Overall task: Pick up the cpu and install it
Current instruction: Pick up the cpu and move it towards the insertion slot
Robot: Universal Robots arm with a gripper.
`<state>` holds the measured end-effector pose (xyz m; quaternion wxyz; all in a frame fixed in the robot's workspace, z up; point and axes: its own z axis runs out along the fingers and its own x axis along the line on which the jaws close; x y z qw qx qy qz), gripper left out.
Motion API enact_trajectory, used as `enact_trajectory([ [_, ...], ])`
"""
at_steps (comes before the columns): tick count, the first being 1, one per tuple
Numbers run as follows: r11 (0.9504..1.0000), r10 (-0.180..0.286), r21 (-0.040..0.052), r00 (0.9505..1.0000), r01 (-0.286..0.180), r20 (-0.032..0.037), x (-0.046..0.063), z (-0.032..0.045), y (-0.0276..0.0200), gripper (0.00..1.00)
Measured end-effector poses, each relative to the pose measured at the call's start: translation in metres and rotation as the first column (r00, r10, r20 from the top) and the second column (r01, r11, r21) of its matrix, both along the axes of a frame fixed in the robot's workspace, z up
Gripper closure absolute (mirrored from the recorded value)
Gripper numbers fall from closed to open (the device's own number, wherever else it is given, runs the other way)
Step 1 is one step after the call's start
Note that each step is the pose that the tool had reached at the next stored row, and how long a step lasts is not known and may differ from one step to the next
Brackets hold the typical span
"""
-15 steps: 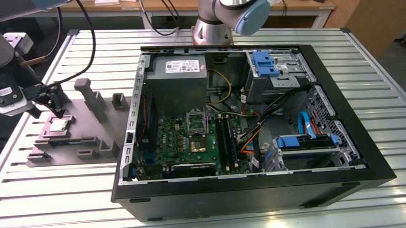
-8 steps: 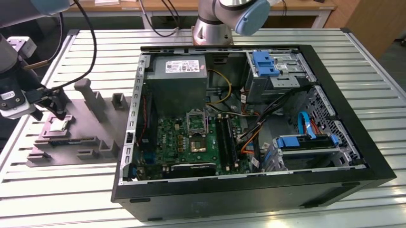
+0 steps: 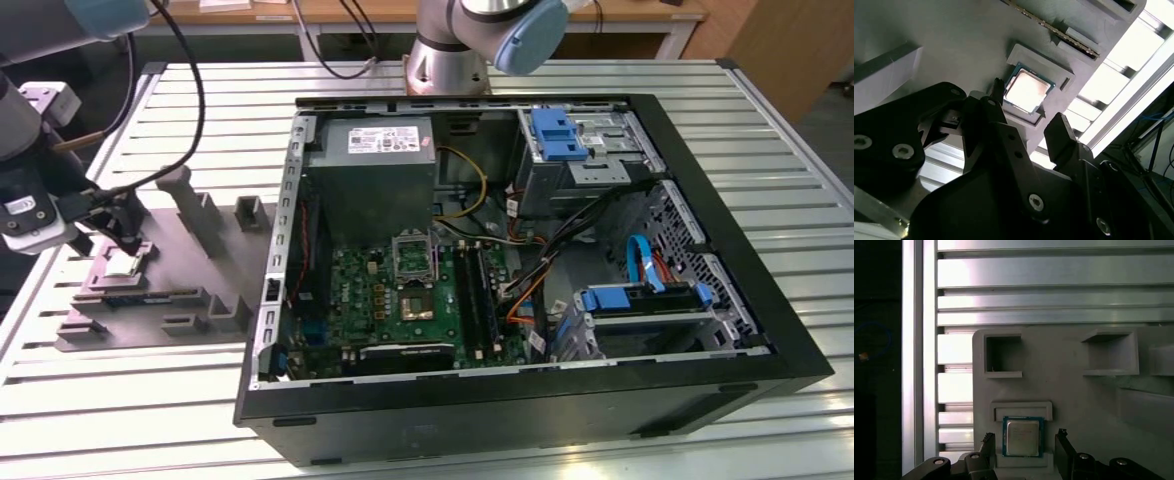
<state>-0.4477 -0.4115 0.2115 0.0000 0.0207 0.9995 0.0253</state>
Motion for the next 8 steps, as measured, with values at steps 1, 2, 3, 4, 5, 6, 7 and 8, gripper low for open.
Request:
enact_trajectory([
  [1, 1.0000, 0.000, 0.0000, 1.0000, 0.000, 0.0001, 0.0000, -0.0003, 0.0000, 0.41],
  [2, 1.0000, 0.000, 0.0001, 1.0000, 0.000, 0.0001, 0.0000, -0.0007, 0.0000, 0.41],
  [3, 1.0000, 0.000, 0.0002, 1.0000, 0.000, 0.0002, 0.0000, -0.0012, 0.0000, 0.41],
  [4, 1.0000, 0.000, 0.0002, 1.0000, 0.000, 0.0003, 0.0000, -0.0017, 0.0000, 0.41],
  [5, 1.0000, 0.000, 0.0002, 1.0000, 0.000, 0.0003, 0.0001, -0.0023, 0.0000, 0.41],
  [6, 1.0000, 0.000, 0.0001, 1.0000, 0.000, 0.0002, 0.0000, -0.0029, 0.0000, 0.41],
  [7, 1.0000, 0.000, 0.0001, 1.0000, 0.000, 0.0002, 0.0000, -0.0036, 0.0000, 0.41],
  [8, 1.0000, -0.001, 0.0001, 1.0000, 0.001, 0.0002, 0.0000, -0.0044, 0.0000, 0.41],
])
